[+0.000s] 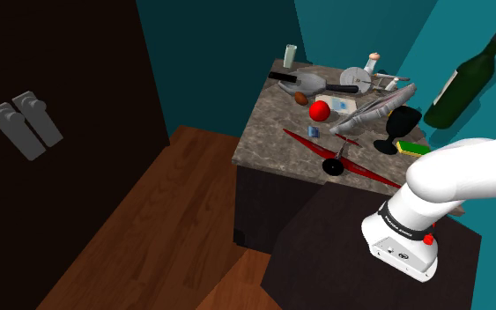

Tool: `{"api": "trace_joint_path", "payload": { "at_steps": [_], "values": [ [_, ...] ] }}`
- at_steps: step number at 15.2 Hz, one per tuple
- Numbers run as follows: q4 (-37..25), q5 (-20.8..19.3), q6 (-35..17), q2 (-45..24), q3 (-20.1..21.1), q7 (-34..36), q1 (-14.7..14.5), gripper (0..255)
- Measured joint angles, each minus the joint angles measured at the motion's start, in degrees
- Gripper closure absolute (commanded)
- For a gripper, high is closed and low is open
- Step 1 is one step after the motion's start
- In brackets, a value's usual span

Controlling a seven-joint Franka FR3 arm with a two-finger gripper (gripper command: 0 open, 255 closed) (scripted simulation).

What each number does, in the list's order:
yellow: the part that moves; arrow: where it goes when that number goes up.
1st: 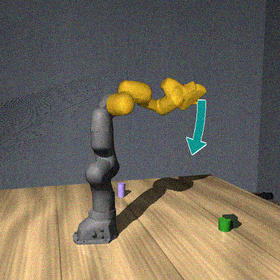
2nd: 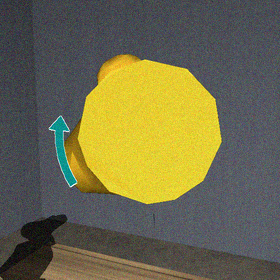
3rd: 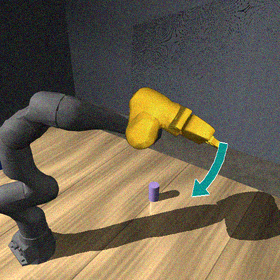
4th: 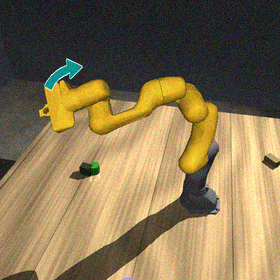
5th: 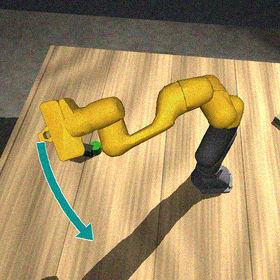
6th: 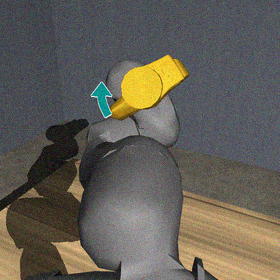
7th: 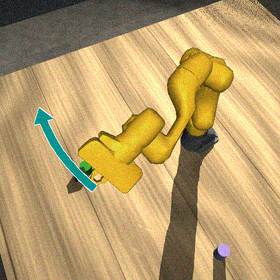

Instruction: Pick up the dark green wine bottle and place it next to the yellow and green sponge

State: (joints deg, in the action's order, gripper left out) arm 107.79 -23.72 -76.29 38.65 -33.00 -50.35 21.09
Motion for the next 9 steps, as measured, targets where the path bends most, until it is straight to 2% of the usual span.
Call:
{"api": "trace_joint_path", "payload": {
  "at_steps": [9],
  "values": [
    [9.1,-1.5,-5.8,3.4,-0.8,1.5,1.1,255]
  ]
}}
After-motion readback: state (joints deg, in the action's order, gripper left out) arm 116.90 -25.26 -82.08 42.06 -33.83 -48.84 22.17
